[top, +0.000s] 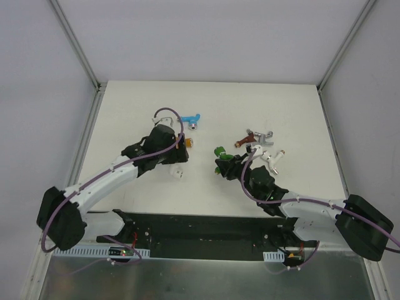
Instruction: Install the water faucets
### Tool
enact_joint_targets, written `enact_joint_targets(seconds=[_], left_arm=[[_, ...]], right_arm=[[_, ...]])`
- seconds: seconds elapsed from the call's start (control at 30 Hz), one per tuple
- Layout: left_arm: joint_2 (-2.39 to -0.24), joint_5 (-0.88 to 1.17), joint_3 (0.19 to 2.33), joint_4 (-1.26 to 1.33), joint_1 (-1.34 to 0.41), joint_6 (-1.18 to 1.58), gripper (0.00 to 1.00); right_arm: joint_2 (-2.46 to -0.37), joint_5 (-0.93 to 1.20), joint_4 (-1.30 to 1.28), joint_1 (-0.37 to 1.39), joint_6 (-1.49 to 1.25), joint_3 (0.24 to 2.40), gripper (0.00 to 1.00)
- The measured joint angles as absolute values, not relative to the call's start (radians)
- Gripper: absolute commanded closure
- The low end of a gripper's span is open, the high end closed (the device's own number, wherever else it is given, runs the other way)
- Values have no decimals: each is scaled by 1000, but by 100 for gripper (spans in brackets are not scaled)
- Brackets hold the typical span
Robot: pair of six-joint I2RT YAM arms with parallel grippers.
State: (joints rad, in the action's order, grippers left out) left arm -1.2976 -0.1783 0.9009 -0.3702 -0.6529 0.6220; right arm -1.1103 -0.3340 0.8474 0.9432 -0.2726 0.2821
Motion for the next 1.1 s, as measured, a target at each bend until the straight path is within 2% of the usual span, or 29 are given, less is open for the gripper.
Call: enact_joint_targets(seconds=[0.13,0.27,0.4,0.7,0.8,0.87,0.97,1.03,1.07,1.1], left_arm=[[-1092,-43,830,-230,-655,561,17],[-982,147,718,-4,-662,519,16],[-996,303,641,165,-668,490,16],[-1065,529,631,422,-673,478,22],[-1101,570,634,463,-682,478,33],[-1129,594,634,480,-682,480,44],[-1154,622,634,508,-682,489,69],[-1156,633,634,531,-687,496,93],[-1155,639,634,541,-688,494,100],[-1154,645,634,550,-689,488,100]], right_arm=[[-1110,-321,851,941,-300,289,100],[-1110,-289,891,940,-332,317,100],[-1110,-244,954,940,-358,349,100],[-1087,-163,1011,940,-388,376,100],[-1085,-147,1027,940,-398,376,100],[-1085,-138,1036,940,-406,376,100],[-1084,-125,1040,940,-410,376,100],[-1084,-123,1037,937,-412,376,100],[-1083,-122,1041,935,-413,376,100],[-1080,-122,1042,934,-413,376,100]])
